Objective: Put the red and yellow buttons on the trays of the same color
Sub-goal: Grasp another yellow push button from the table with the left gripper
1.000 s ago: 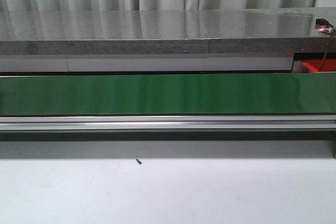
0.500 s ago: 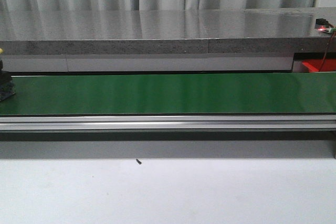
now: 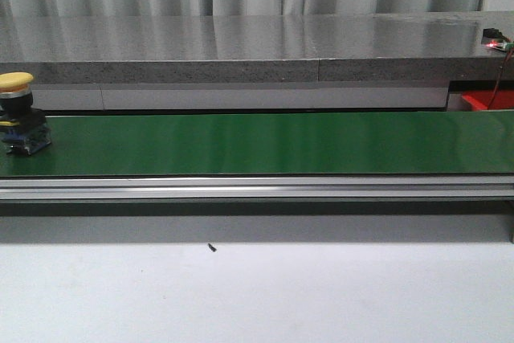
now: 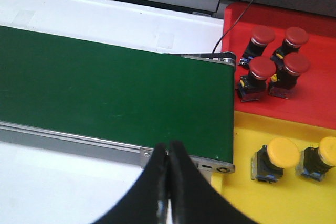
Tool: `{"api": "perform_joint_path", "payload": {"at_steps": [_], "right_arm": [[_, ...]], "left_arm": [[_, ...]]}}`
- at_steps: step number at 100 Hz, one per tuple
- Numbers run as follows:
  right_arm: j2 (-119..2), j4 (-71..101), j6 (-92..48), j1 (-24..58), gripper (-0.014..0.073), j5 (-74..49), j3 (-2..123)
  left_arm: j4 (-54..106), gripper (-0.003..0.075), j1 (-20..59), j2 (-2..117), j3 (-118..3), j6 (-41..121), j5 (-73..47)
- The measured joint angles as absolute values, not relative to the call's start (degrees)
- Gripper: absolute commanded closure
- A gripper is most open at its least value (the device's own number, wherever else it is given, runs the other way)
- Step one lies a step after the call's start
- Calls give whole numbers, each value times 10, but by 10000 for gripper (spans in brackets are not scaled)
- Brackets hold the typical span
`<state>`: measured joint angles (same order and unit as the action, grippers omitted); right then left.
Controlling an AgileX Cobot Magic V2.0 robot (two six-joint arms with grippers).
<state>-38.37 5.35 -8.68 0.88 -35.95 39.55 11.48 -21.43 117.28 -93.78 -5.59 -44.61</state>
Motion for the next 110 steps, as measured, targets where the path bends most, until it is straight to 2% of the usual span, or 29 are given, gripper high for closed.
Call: {"api": "perform_joint_path", "payload": {"at_steps": [62,83,110], "right_arm": [[-384,54,-87,9,662,-360,395],[-384,54,-87,9,662,-360,395],[-384,54,-87,9,662,-360,395]], "left_arm": [[117,143,-215,1206,-940,-62,-446],[118,271,-215,1206,-941,-63,-446],[118,503,-215,1206,-941,-63,-448]]}}
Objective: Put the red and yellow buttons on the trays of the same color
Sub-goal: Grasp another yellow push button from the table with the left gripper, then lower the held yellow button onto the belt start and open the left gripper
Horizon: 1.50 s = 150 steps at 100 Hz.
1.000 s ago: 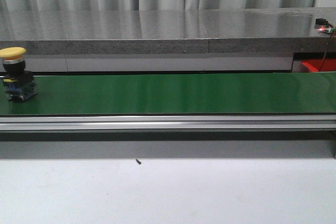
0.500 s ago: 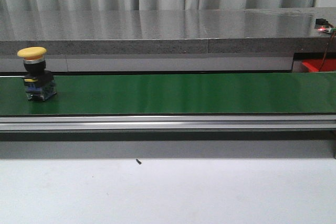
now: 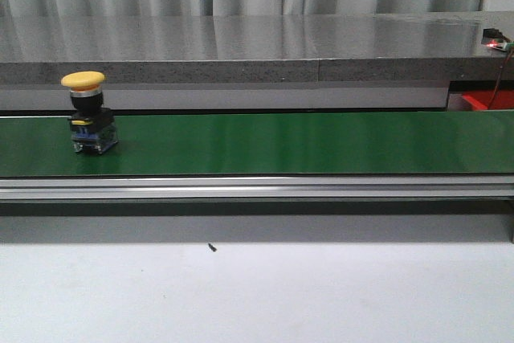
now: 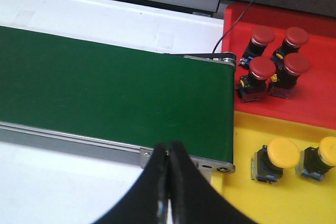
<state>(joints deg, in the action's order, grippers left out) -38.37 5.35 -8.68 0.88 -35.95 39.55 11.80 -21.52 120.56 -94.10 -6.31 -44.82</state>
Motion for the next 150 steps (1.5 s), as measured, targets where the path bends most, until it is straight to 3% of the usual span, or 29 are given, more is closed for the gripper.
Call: {"api": "perform_joint_path", "payload": {"at_steps": [20,42,83,121,150], "right_arm": [[-384,54,-87,9,662,-360,395],[-384,54,-87,9,662,-360,395],[-384,54,-87,9,662,-360,395],[-384,54,-87,9,662,-360,395],[-384,54,-87,9,662,-360,395]], "left_arm": [[125,616,-215,1206,-941,-63,-440],[127,657,-215,1199,-953,-60,-442],[125,657,-207,1061,-951,0,-507],[125,657,-190,901,-788,26,-480],[126,657,-147,885,-727,29,-458]]}}
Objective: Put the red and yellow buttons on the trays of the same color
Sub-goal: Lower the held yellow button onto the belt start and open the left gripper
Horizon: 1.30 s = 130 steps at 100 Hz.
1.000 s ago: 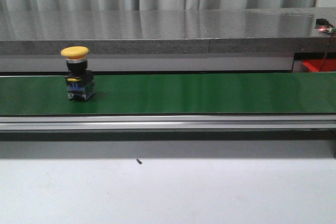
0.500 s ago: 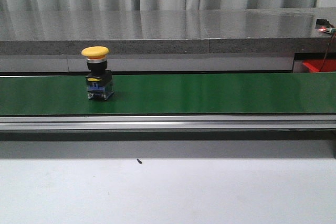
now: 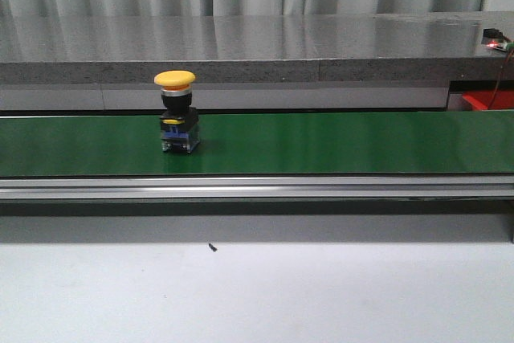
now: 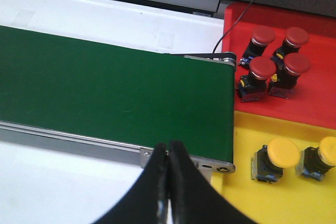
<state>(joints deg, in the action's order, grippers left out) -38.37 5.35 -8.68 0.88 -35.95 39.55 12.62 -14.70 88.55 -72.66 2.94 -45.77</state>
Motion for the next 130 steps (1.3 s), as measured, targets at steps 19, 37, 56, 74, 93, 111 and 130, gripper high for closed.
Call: {"api": "perform_joint_path", "payload": {"at_steps": [19,37,56,74,93,111,130], "right_arm": [[-384,54,-87,9,662,-360,395],[-384,54,-87,9,662,-360,395],[-384,54,-87,9,662,-360,395],[-384,54,-87,9,662,-360,395],[-384,54,-87,9,662,-360,395],[-384,54,-87,9,662,-360,395],[-384,54,-87,9,662,-360,395]], "left_arm": [[127,656,-128,896,-723,29,-454],[132,647,-128,929,-723,29,-452],[146,422,-128,955,-723,29,-451],[150,188,-128,956,-722,29,-451],[165,162,-128,956,-722,38,-450],[225,162,-128,943,-722,78,-450],[227,162,-128,899,-722,84,-450]]}}
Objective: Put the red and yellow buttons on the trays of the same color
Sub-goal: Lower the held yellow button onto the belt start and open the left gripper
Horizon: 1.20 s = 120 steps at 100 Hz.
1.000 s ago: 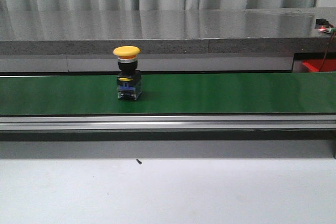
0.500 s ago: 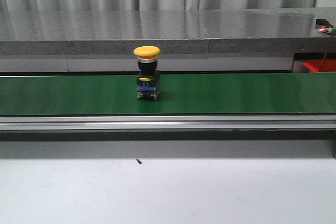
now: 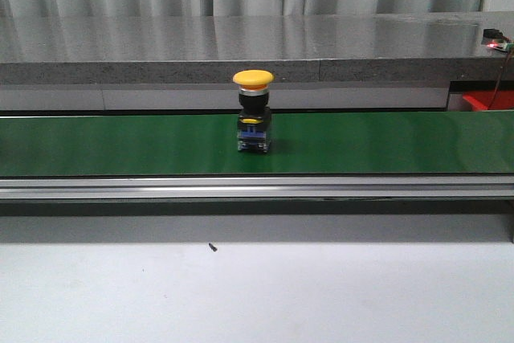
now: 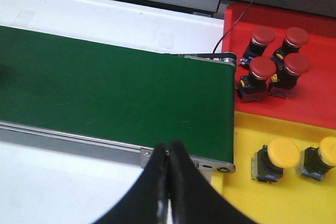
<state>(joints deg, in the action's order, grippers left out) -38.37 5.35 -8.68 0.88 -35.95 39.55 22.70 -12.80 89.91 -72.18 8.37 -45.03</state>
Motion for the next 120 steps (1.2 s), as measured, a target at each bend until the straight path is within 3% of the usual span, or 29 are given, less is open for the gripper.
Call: {"api": "perform_joint_path", "payload": {"at_steps": [22,43,78,109,120], "right_arm": [[-384,54,-87,9,662,-360,395],[-384,54,-87,9,662,-360,395],[-384,54,-87,9,662,-362,395],[-384,54,-87,9,662,-370,395],[-384,55,-87,9,657,-374,395]], "left_arm": [[202,169,-128,815,-722,97,-450],[200,244,-102,705,-710,128,-440],[195,456,-26,519,-553,159,-355],[193,728,-24,356,-392,159,-332],[193,740,-24,315,-356,159,-332]]}}
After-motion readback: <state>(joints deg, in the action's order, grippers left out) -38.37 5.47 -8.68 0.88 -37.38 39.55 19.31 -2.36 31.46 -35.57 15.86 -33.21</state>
